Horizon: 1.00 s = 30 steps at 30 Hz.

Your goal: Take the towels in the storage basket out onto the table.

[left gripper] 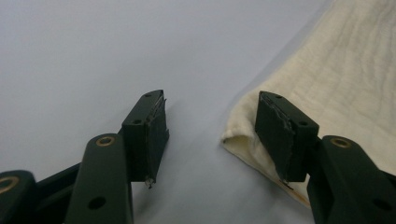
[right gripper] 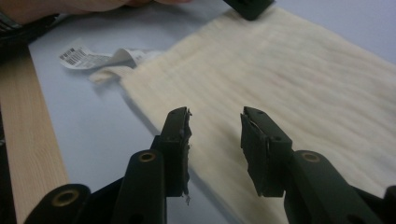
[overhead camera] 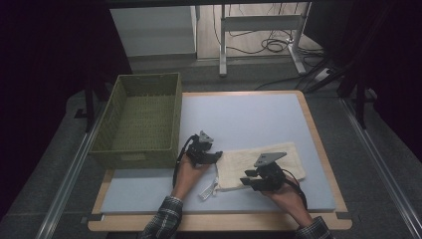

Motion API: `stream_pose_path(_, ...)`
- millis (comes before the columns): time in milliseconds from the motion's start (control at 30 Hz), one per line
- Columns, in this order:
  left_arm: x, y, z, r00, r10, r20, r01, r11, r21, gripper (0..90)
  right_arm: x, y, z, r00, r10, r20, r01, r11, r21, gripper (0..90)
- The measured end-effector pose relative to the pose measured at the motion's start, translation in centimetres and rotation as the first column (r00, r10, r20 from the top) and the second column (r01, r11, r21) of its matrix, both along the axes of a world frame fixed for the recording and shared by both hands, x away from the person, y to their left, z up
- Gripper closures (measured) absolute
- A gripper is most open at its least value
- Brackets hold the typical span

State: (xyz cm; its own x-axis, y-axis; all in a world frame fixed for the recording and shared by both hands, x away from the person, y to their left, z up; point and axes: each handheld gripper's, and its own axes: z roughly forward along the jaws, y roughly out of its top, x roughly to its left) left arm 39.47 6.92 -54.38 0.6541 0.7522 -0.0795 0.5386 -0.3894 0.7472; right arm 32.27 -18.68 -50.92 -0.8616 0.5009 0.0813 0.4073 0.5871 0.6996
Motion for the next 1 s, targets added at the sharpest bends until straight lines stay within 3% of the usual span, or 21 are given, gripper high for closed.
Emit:
stream_pose_path(333, 0.0, 0.0, 0.0, 1.0, -0.003, 0.001, 0.003, 1.0, 0.002, 43.5, -0.6, 4.6, -0.4, 0.995, 0.097, -0.023, -0.097, 0.995, 0.009, 65.1)
stream_pose_path(533, 0.0, 0.0, 0.0, 1.0, -0.002, 0.0, 0.002, 1.0, 0.0, 43.5, -0.9, 6.8, -1.2, 0.9913, 0.127, -0.034, -0.127, 0.992, -0.01, 60.0)
stream_pose_path(600, 0.0, 0.0, 0.0, 1.0, -0.001, 0.0, 0.001, 1.0, 0.0, 43.6, -1.1, 7.3, -1.5, 0.9907, 0.132, -0.031, -0.133, 0.991, -0.02, 58.2)
stream_pose_path(667, 0.0, 0.0, 0.0, 1.0, -0.001, -0.001, 0.001, 1.0, -0.001, 43.6, -1.3, 7.8, -1.8, 0.9908, 0.135, 0.002, -0.135, 0.99, -0.044, 58.9)
stream_pose_path(800, 0.1, 0.1, 0.0, 1.0, -0.001, 0.0, 0.001, 1.0, -0.009, 43.7, -1.7, 8.0, -1.8, 0.9876, 0.135, 0.081, -0.126, 0.987, -0.104, 71.2)
stream_pose_path(933, 0.2, 0.3, 0.0, 0.9999, 0.005, -0.015, -0.005, 0.9997, -0.025, 44.8, -1.4, 7.6, -1.8, 0.9919, 0.112, 0.059, -0.107, 0.99, -0.087, 82.8)
stream_pose_path(1000, 0.1, 0.3, 0.0, 0.9998, 0.016, -0.012, -0.017, 0.9996, -0.021, 47.3, -1.2, 7.3, -1.9, 0.9942, 0.101, 0.035, -0.099, 0.993, -0.063, 84.0)
